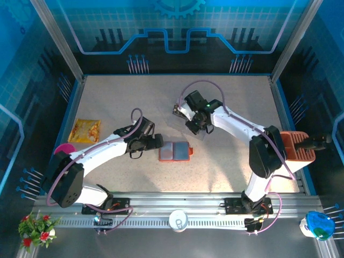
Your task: Put the credit cards into the card holder
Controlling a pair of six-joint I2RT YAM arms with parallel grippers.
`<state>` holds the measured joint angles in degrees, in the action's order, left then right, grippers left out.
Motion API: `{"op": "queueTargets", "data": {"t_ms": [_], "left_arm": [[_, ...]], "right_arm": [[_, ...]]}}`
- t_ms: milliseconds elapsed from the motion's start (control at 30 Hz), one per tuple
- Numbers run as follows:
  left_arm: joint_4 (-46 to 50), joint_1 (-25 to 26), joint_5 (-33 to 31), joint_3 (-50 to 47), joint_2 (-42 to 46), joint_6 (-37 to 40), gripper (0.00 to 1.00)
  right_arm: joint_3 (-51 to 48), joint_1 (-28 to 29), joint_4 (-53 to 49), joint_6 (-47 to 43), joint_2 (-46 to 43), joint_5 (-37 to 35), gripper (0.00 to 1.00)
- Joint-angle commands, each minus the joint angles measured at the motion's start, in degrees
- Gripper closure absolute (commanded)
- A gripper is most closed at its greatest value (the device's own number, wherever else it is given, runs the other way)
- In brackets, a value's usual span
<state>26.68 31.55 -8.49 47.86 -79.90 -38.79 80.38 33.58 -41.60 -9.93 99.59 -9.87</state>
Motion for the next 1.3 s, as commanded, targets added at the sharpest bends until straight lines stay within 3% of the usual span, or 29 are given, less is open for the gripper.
{"op": "queueTargets", "data": {"t_ms": [0,133,300,567,867,1267], "left_arm": [[1.0,0.08,0.92,2.09,-0.61,1.33,0.01],[0.91,0.08,1.67,2.38,-1.13,1.84,0.01],[0.38,1.7,1.74,3.05,-2.63,2.53,0.01],[2.06,7.16,-3.76,4.7,-7.57,3.57,0.01],[1.96,8.98,-7.08,2.57,-10.1,2.8,0.01],[2.75,9.34,-9.46,0.53,-11.45,2.01,0.01]], "right_arm": [[1.64,0.7,-2.1,1.38,-3.79,3.25,1.0],[-0.04,0.39,-0.02,6.05,-7.18,7.14,1.0],[-7.13,-1.51,9.21,17.36,-12.57,17.03,1.0],[-29.42,-3.31,41.05,45.41,-19.83,28.49,1.0],[-47.41,-0.63,65.09,59.88,-20.95,22.5,1.0],[-54.83,2.59,81.11,65.91,-14.86,18.79,1.0]]}}
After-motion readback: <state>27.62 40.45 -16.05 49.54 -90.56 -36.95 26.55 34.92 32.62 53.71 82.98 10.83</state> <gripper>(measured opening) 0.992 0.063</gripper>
